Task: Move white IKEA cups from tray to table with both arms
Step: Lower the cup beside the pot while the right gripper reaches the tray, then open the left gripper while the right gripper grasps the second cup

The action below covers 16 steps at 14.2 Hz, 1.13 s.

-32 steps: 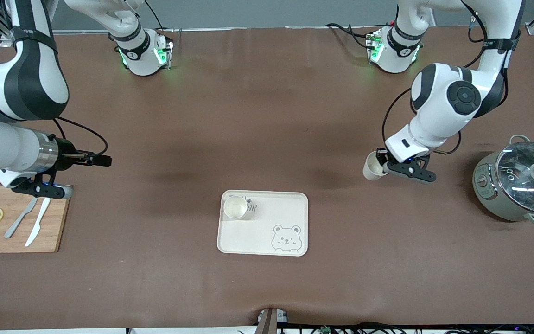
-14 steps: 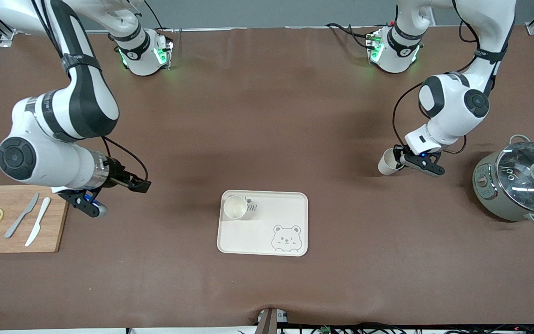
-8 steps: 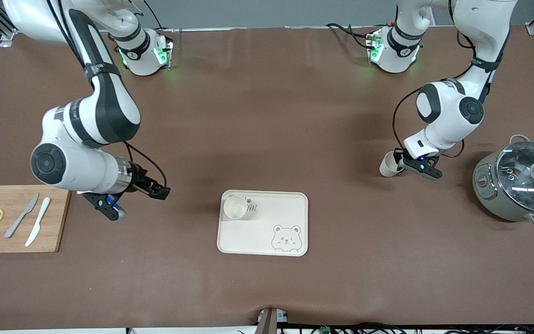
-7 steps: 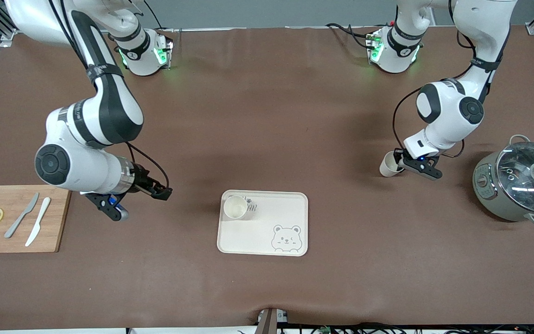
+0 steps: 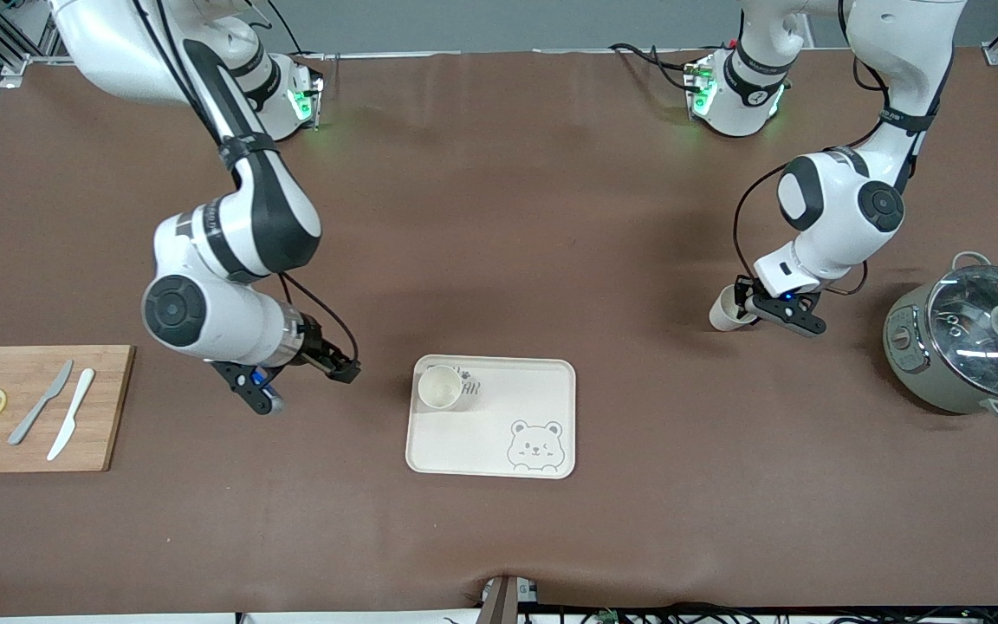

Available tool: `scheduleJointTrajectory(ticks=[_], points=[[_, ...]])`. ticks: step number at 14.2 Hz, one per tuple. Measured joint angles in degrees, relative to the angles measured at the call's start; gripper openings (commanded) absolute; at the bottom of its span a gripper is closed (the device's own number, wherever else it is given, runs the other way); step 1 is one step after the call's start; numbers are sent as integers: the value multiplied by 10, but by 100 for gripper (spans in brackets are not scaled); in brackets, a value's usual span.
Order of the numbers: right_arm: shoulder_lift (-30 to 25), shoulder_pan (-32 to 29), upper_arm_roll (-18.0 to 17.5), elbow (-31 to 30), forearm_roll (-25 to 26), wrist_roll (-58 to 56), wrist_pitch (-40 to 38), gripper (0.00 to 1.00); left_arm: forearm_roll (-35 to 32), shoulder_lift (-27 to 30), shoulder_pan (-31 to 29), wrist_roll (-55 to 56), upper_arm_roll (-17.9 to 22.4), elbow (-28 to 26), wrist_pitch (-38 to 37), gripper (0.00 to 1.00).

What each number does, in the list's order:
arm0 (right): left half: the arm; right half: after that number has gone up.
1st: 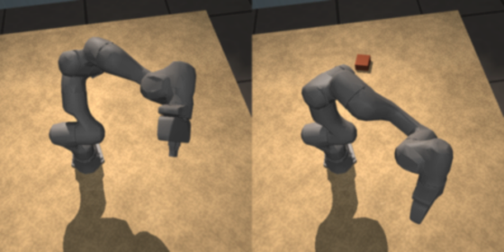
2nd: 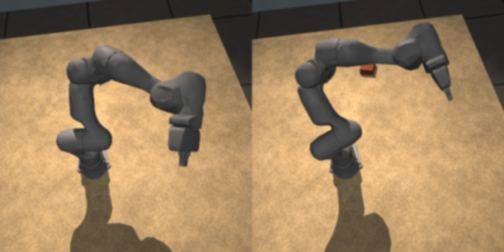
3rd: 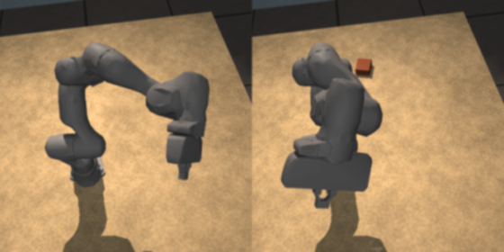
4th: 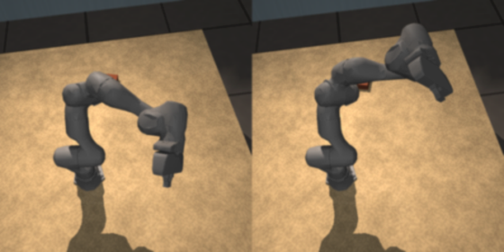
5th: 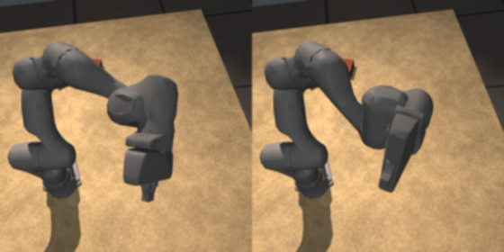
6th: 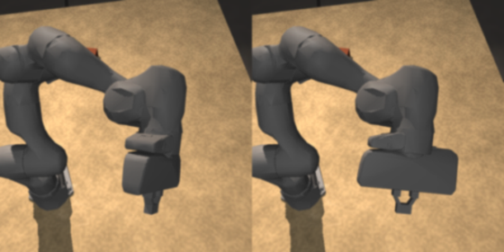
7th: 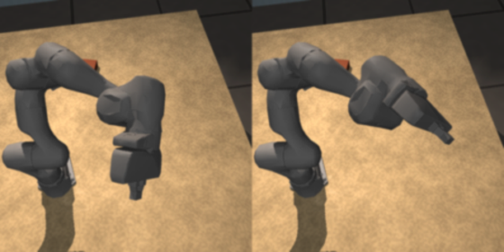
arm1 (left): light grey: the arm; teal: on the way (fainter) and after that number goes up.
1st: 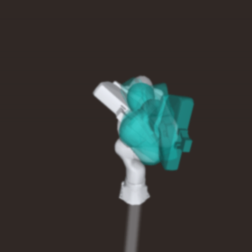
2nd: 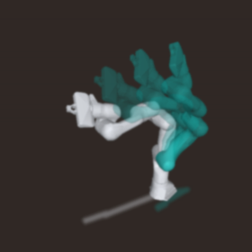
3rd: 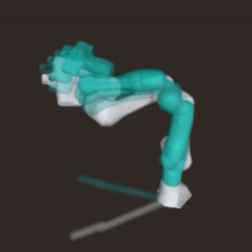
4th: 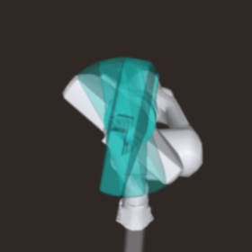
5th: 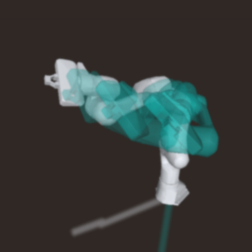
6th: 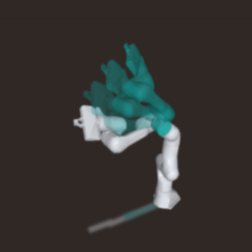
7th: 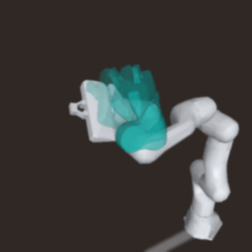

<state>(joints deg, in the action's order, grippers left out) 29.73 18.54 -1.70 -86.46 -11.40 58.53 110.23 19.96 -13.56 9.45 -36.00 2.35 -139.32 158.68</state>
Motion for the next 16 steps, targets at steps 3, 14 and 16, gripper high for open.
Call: scheduleJointTrajectory(ticks=[3, 14, 16], points=[[10, 16, 0, 4, 0, 45, 27, 100, 0, 0, 0, 0, 0, 1, 0, 100], [57, 67, 1, 21, 0, 131, 97, 100, 0, 39, -15, 0, 2, 14, -24, 100], [60, 74, 1, 22, 0, 144, 103, 100, -1, 53, -27, 0, 2, 29, -66, 100]])
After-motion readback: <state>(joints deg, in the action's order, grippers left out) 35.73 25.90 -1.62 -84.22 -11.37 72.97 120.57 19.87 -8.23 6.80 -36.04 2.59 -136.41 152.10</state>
